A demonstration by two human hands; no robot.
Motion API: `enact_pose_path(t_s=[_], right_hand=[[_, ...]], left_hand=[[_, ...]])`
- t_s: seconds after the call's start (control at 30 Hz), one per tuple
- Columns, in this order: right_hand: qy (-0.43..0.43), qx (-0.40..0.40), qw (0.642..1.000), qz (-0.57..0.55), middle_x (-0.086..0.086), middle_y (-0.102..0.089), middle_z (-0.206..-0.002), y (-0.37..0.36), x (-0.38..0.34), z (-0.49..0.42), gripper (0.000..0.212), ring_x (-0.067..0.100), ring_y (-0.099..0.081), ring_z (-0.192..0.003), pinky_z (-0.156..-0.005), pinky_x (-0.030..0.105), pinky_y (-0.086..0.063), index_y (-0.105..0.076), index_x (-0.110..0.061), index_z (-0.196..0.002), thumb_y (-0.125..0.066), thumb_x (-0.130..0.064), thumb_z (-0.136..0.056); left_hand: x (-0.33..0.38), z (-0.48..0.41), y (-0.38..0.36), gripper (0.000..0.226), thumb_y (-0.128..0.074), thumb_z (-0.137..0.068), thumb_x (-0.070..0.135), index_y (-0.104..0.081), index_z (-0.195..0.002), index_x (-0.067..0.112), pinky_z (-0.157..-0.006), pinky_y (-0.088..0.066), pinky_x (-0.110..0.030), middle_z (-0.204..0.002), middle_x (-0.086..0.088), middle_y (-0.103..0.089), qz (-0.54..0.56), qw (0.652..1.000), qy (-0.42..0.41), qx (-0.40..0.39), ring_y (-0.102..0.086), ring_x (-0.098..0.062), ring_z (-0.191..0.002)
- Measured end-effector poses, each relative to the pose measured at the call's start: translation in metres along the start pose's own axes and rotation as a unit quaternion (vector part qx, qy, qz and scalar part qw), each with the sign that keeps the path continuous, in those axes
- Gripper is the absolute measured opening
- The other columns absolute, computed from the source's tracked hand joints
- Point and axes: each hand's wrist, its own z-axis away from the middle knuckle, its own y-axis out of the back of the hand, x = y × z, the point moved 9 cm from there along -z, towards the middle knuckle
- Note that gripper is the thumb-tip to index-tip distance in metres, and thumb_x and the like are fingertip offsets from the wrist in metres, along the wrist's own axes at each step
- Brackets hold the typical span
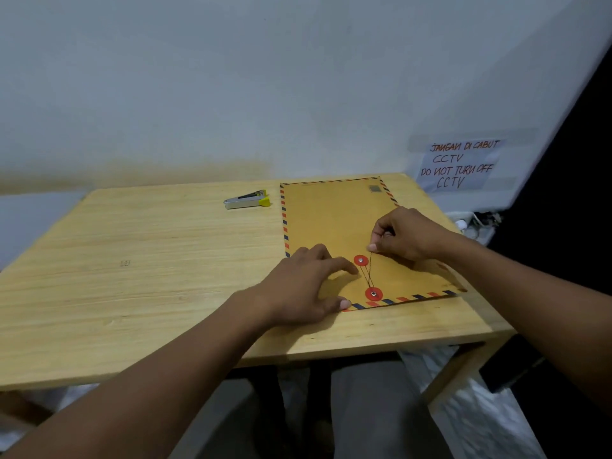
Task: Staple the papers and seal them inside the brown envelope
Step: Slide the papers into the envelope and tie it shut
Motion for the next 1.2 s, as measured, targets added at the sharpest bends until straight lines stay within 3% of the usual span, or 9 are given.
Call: enact_pose_path(t_s=[0.1, 0.37, 0.5, 1.03, 1.2], right_hand=[[0.031, 0.027, 0.999, 0.003, -0.01, -0.062, -0.066, -0.001, -0.013, -0.005, 0.009, 0.009, -0.053, -0.065, -0.063, 0.028, -0.044, -0.073, -0.021, -0.083, -0.077, -0.03, -0.085], [0.05, -0.003, 0.999, -0.015, -0.01, -0.058, -0.064, -0.02, -0.032, -0.016, 0.011, 0.007, -0.049, -0.061, -0.058, 0.024, -0.04, -0.073, -0.018, -0.088, -0.076, -0.028, -0.086], [0.046, -0.01, 0.998, -0.032, -0.012, -0.055, -0.057, -0.02, -0.033, -0.018, 0.009, 0.005, -0.049, -0.058, -0.06, 0.024, -0.042, -0.072, -0.018, -0.087, -0.076, -0.026, -0.085], [-0.018, 0.015, 1.0, -0.007, -0.009, -0.059, -0.069, -0.008, -0.003, -0.017, 0.011, 0.005, -0.05, -0.064, -0.056, 0.022, -0.035, -0.073, -0.014, -0.09, -0.073, -0.025, -0.089], [-0.016, 0.019, 0.999, 0.04, -0.01, -0.06, -0.071, 0.001, 0.005, 0.006, 0.009, 0.005, -0.052, -0.068, -0.056, 0.023, -0.035, -0.072, -0.02, -0.085, -0.073, -0.028, -0.088]], left_hand=[[0.013, 0.009, -0.009, 0.053, -0.043, -0.101, 0.051, -0.022, -0.149, 0.057, -0.104, -0.042, -0.041, -0.138, -0.003, -0.041, -0.071, 0.997, -0.035, -0.005, -0.039, -0.023, -0.125], [0.018, 0.015, -0.014, 0.045, -0.026, -0.106, 0.044, -0.024, -0.149, 0.058, -0.106, -0.036, -0.046, -0.139, -0.009, -0.038, -0.115, 0.991, -0.07, 0.003, -0.033, -0.028, -0.132], [0.018, 0.013, -0.013, 0.046, -0.025, -0.106, 0.045, -0.021, -0.149, 0.059, -0.108, -0.034, -0.047, -0.139, -0.009, -0.036, -0.121, 0.99, -0.071, -0.002, -0.031, -0.029, -0.134], [0.016, 0.013, -0.014, 0.045, -0.028, -0.105, 0.045, -0.023, -0.148, 0.059, -0.111, -0.033, -0.049, -0.143, -0.006, -0.034, -0.1, 0.993, -0.058, -0.008, -0.03, -0.029, -0.135], [0.01, 0.016, -0.012, 0.044, -0.037, -0.103, 0.048, -0.034, -0.146, 0.05, -0.111, -0.036, -0.042, -0.14, -0.002, -0.04, -0.057, 0.997, -0.044, 0.038, -0.036, -0.024, -0.132]])
